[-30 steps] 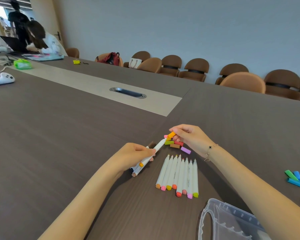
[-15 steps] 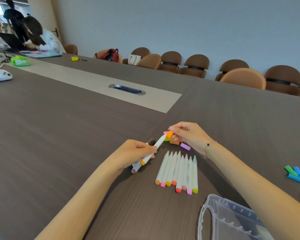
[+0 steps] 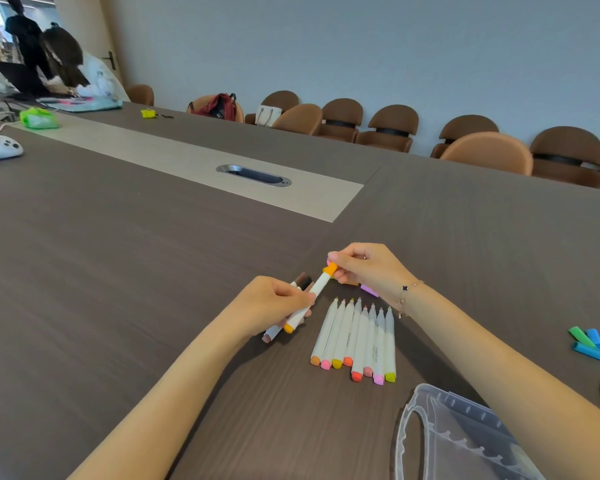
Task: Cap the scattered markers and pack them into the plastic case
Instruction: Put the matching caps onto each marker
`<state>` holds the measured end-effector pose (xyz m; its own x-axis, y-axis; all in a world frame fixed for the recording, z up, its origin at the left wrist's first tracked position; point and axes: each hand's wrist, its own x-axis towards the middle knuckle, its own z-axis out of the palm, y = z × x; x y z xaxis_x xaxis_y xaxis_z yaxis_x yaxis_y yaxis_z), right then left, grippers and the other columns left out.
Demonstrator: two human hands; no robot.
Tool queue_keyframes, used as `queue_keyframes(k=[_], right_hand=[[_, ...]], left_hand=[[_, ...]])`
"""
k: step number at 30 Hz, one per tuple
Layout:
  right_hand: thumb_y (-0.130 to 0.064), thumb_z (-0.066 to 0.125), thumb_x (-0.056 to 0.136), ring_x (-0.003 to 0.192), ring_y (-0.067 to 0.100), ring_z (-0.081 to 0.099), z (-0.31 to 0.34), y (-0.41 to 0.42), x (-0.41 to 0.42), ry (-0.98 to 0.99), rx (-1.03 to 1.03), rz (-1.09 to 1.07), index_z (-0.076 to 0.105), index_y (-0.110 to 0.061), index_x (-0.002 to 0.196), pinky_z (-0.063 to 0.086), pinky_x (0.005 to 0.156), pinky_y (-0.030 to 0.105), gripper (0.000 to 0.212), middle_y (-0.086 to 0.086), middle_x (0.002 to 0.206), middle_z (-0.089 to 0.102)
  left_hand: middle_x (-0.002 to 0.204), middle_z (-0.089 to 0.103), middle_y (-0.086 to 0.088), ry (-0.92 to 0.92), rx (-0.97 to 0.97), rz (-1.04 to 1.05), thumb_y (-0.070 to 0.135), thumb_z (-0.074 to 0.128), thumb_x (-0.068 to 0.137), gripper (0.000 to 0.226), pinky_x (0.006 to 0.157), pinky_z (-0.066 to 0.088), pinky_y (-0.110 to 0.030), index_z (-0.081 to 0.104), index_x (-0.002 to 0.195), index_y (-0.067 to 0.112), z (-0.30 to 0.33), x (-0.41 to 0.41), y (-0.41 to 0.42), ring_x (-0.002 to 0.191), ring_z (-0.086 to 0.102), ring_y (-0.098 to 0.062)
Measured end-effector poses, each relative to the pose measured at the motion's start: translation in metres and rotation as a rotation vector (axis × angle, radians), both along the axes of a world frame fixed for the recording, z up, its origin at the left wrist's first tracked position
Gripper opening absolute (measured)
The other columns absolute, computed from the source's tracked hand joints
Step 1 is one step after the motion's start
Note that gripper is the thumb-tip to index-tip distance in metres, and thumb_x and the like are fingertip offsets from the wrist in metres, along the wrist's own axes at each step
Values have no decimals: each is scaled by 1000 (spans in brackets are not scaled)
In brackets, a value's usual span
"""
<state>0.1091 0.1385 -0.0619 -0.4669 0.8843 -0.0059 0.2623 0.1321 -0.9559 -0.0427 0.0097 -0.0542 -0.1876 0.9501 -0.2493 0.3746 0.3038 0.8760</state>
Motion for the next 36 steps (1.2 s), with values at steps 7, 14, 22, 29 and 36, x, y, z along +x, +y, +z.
queue_keyframes(k=[7,14,22,29,36], right_hand=[[-25,65,87,56,6,63,3,-6,-11,-51,84,4,70,-9,84,56,66,16,17,-1,66,66],[-22,57,93,71,11,66,-6,-4,-6,-133,213,19,70,-10,102,55,66,14,20,3,83,68],[-16,48,96,96,9,56,0,18,36,-417,430,-144,69,-14,106,46,90,25,23,-2,107,64],[-15,55,92,87,4,55,-3,27,53,-556,424,-64,72,-16,98,42,77,15,17,-5,99,65],[-27,62,90,86,6,52,-11,21,24,-709,553,145,69,-20,109,39,72,9,23,-6,101,54]], left_hand=[[82,74,-2,-74,36,84,24,65,88,16,83,55,-26,76,87,12,-8,8,-4,77,70,-11],[54,60,11,164,131,218,32,67,84,21,48,45,-13,75,71,19,-6,11,3,50,53,-6],[92,49,9,710,209,120,43,61,85,22,53,37,-14,51,90,23,-27,24,4,69,52,-9],[85,52,16,754,218,-85,49,58,84,19,66,47,-16,57,83,30,-31,36,0,73,54,-4],[85,60,9,784,156,-30,47,55,87,23,69,51,-20,66,85,27,-31,33,0,76,59,-7]])
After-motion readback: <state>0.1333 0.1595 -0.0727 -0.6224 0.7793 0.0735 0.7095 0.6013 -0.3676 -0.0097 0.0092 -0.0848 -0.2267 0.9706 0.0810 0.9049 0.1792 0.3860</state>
